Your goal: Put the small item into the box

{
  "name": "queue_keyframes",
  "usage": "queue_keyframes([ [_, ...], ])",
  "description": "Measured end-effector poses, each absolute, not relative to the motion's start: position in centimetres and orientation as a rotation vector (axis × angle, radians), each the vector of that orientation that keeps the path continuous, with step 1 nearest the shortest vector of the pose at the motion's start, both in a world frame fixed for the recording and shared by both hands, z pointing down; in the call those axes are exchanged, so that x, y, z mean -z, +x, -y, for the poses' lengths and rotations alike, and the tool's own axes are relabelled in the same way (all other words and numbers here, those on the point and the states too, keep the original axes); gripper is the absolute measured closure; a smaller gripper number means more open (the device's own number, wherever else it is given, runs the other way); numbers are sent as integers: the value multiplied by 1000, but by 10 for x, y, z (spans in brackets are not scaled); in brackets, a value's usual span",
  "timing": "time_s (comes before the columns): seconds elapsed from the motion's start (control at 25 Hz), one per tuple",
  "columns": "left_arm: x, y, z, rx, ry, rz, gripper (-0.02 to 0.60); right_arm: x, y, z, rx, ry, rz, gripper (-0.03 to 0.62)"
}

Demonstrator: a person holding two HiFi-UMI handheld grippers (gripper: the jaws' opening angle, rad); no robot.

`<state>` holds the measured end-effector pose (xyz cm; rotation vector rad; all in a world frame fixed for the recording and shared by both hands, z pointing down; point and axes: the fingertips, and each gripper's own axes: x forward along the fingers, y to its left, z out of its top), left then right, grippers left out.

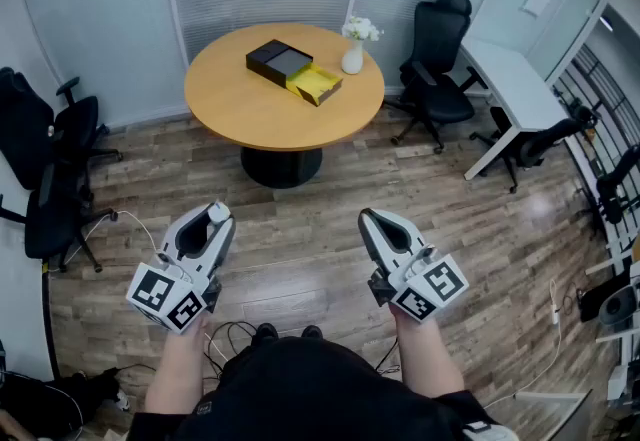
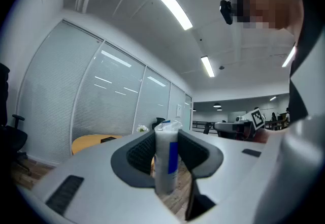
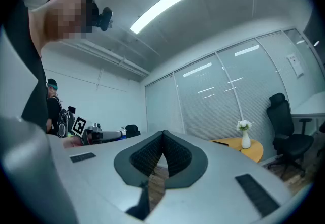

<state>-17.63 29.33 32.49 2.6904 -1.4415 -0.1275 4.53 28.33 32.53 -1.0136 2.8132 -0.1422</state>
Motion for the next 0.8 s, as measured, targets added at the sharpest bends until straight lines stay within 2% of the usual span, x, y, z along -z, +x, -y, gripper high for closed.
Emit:
queue_keyframes([
  [0.8,-326,-144,-295,108,2690,1479,442,-323,78,-293,102,-917,-2823,559],
])
